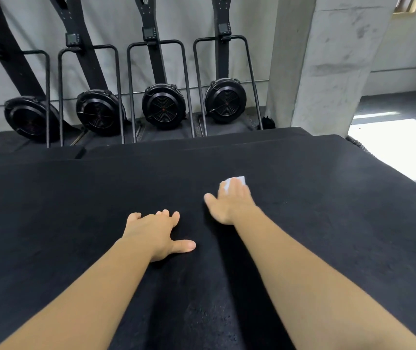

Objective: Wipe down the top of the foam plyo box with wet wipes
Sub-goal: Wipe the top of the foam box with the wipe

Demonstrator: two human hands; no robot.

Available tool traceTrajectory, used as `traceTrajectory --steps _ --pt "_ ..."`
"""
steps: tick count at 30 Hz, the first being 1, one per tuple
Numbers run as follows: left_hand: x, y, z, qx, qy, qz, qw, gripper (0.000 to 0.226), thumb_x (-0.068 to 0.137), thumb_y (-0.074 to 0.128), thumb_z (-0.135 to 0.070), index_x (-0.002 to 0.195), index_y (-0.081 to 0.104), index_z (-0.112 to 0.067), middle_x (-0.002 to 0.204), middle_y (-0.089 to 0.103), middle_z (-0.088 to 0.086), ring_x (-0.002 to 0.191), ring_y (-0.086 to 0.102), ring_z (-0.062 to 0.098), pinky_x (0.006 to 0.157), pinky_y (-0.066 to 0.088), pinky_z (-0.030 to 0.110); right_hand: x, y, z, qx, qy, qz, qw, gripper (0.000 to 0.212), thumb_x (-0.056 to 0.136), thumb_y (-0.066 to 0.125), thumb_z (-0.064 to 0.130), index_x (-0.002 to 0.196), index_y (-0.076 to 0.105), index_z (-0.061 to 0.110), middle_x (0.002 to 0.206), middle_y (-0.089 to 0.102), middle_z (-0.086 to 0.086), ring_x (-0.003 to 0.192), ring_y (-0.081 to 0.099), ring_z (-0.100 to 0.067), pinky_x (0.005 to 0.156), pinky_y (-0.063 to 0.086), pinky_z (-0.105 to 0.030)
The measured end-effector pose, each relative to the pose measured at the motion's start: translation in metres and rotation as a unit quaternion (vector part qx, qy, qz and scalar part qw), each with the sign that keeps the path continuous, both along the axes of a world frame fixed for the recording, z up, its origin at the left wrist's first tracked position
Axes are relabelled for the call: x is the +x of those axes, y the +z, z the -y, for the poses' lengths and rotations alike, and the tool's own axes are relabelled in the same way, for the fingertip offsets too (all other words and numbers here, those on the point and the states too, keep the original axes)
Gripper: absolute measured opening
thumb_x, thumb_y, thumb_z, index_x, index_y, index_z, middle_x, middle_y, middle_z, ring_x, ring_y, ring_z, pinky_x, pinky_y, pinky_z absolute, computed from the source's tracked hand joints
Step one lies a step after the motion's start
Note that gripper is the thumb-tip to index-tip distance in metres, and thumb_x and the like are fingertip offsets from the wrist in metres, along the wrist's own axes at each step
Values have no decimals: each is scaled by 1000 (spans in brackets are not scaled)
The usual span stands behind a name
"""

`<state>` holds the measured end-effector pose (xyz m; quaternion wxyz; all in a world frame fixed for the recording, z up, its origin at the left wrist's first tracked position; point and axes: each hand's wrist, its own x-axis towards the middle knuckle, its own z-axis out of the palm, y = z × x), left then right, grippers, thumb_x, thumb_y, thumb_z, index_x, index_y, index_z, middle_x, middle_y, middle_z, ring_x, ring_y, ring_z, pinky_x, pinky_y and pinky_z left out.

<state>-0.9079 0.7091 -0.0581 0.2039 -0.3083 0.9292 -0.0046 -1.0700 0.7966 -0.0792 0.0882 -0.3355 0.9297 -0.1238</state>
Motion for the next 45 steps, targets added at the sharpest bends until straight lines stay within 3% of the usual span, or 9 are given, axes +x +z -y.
traceTrajectory --steps 2,7,14,18,28,30,34,40,45 --pt "0 2 -2 -5 0 2 1000 91 83 35 -80 154 7 -32 162 10 -5 147 18 10 119 6 40 21 -1 21 -18 74 41 996 66 97 31 55 146 39 13 146 31 -8 133 31 -27 106 31 -36" --pt "-2 7 -5 -4 7 17 1000 91 83 36 -79 155 7 -31 162 10 -6 147 18 10 119 5 42 16 -5 37 46 214 78 973 62 103 17 49 160 3 26 166 -12 3 152 -11 -20 123 -4 -39" --pt "-8 13 -6 15 22 25 999 93 81 42 -79 155 9 -32 162 10 -8 147 19 10 119 6 39 -75 -8 -25 32 133 22 990 56 102 18 41 155 20 26 162 12 5 149 9 -18 123 3 -37" --pt "-6 14 -8 44 28 7 999 93 83 46 -74 155 6 -29 162 5 -6 149 13 14 117 17 38 -104 -10 -61 51 80 18 995 56 102 17 43 156 16 26 163 8 4 150 9 -22 123 2 -39" --pt "-1 10 -5 59 9 -23 998 94 85 46 -72 155 3 -27 162 1 -5 149 7 12 115 29 36 -74 -3 -31 79 -23 14 996 74 102 18 53 158 4 7 164 2 -11 150 -3 -26 120 3 -37" --pt "-2 9 -4 53 3 -25 998 94 84 46 -73 155 4 -28 162 2 -6 149 8 11 114 31 35 -58 -3 -13 64 -27 1 998 77 101 21 55 157 10 4 160 14 -13 148 7 -27 119 9 -36" --pt "-3 6 -1 37 -9 -26 999 95 82 44 -76 155 5 -29 162 5 -5 148 12 12 112 33 35 -21 -3 28 -23 16 1 1000 68 94 37 59 139 47 9 136 38 -9 134 32 -26 109 32 -34" --pt "0 1 0 31 -8 -49 998 94 81 45 -76 155 9 -30 162 12 -5 145 23 13 107 39 33 12 -7 67 19 172 83 981 68 101 21 55 159 10 20 164 -1 0 150 -1 -24 120 10 -42" --pt "1 4 4 53 21 -76 996 99 71 53 -81 153 19 -36 159 19 -11 144 24 12 111 33 33 -31 -7 41 10 189 61 980 56 101 21 47 156 20 31 162 9 7 148 10 -25 122 9 -38"
